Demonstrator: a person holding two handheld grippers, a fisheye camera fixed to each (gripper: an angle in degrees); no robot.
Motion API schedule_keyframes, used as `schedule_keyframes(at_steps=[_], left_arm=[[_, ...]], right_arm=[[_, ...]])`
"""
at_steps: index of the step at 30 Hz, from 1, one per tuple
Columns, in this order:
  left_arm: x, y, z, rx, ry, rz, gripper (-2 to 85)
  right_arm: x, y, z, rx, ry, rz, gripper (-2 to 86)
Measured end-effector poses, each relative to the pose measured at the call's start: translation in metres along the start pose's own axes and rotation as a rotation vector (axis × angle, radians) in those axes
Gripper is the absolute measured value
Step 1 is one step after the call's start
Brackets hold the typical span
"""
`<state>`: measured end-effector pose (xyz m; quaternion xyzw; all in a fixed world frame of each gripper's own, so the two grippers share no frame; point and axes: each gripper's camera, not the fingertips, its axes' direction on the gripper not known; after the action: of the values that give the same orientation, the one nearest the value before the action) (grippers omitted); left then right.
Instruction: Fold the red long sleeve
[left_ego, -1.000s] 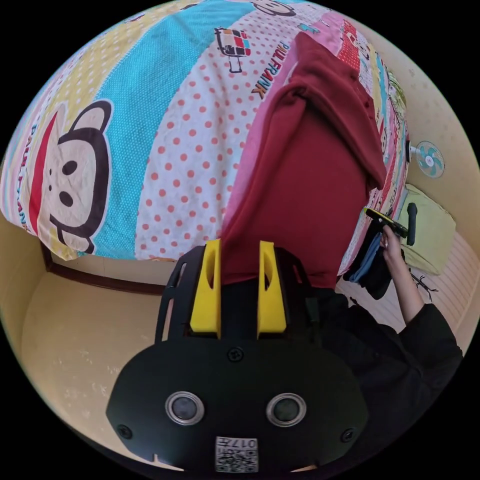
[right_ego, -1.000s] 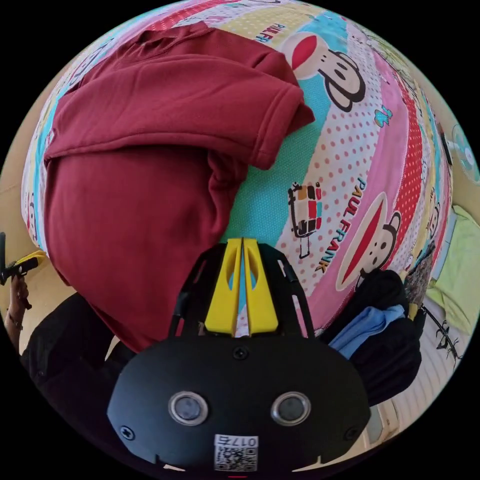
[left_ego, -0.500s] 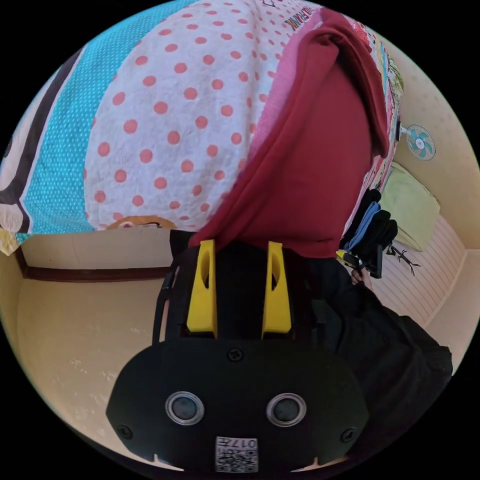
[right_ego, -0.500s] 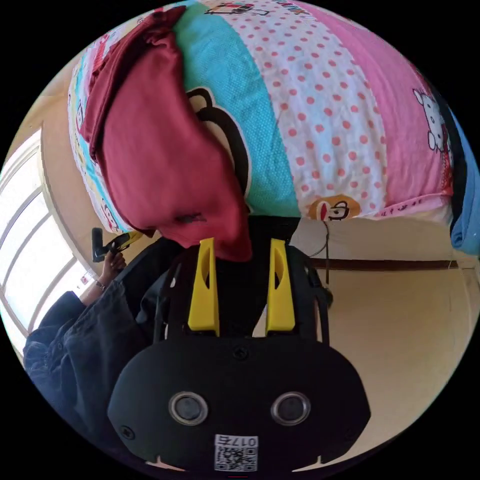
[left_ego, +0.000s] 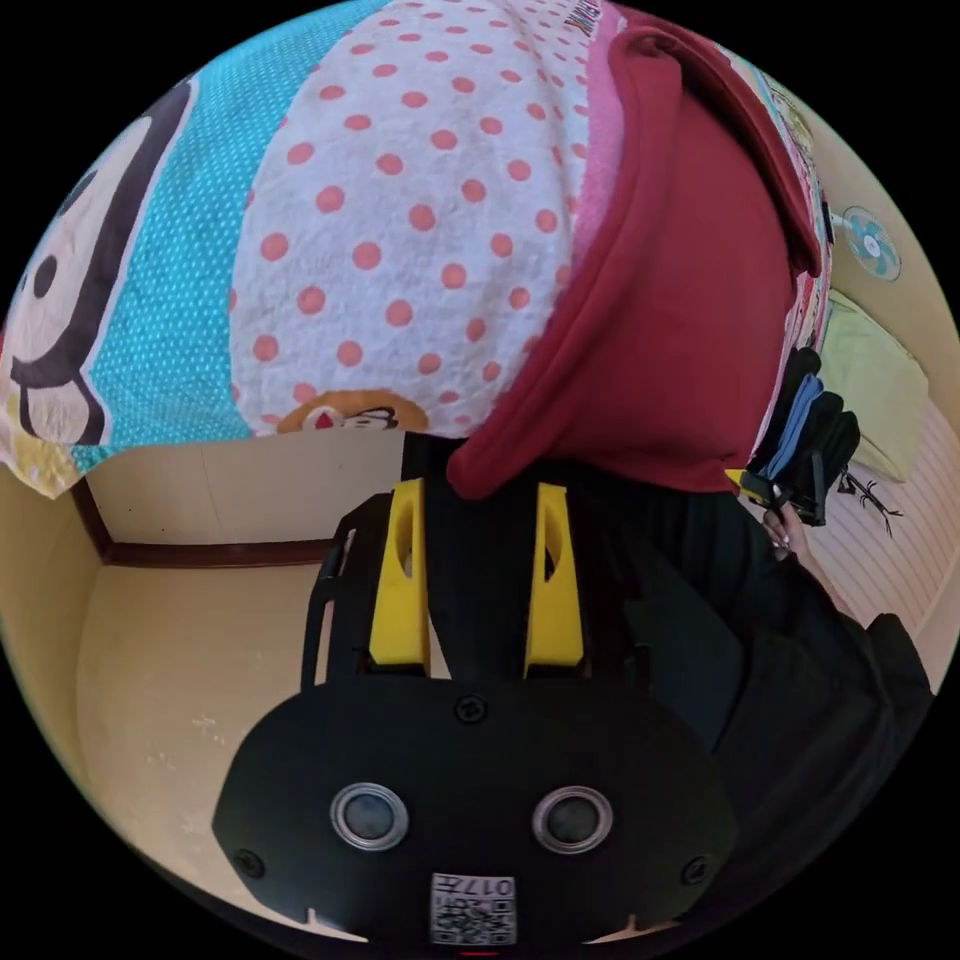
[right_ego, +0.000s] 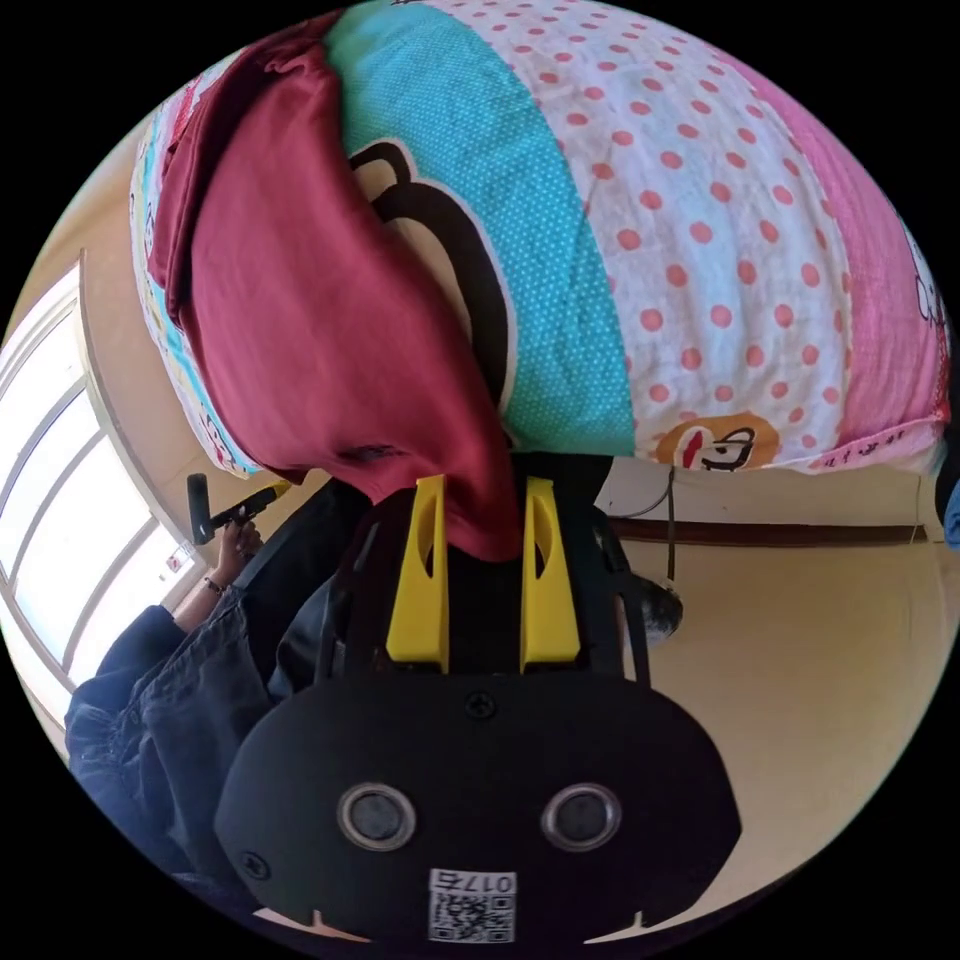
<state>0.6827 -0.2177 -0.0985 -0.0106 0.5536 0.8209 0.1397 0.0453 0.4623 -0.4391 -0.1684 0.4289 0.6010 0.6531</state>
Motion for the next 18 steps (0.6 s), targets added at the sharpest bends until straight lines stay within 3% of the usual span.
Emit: schedule_keyframes(at_steps=[4, 7, 10, 12, 14, 16, 18], left_arm=[[-0.001, -0.038, -0.008, -0.152, 0.054, -0.045, 8.8], [0.017, -0.037, -0.025, -0.326, 0.091, 0.102, 4.2], [0.038, -0.006, -0.083, -0.357, 0.192, 0.312, 4.0], [0.043, 0.019, -0.137, -0.318, 0.361, 0.393, 3.9], [0.038, 0.052, -0.227, -0.165, 0.667, 0.427, 3.9], [0.039, 0.081, -0.299, -0.008, 0.785, 0.476, 3.9], [0.049, 0.108, -0.359, 0.093, 0.767, 0.537, 3.9]], right_arm=[[-0.003, 0.016, -0.015, -0.010, -0.043, -0.039, 5.0], [-0.014, 0.032, -0.036, -0.018, -0.046, -0.146, 3.8], [-0.022, 0.054, -0.066, 0.002, -0.122, -0.264, 3.2], [-0.024, 0.077, -0.100, 0.053, -0.280, -0.338, 3.0], [-0.026, 0.097, -0.130, 0.119, -0.414, -0.390, 2.9], [-0.031, 0.119, -0.161, 0.185, -0.500, -0.418, 2.8], [-0.042, 0.155, -0.203, 0.305, -0.604, -0.481, 2.7]])
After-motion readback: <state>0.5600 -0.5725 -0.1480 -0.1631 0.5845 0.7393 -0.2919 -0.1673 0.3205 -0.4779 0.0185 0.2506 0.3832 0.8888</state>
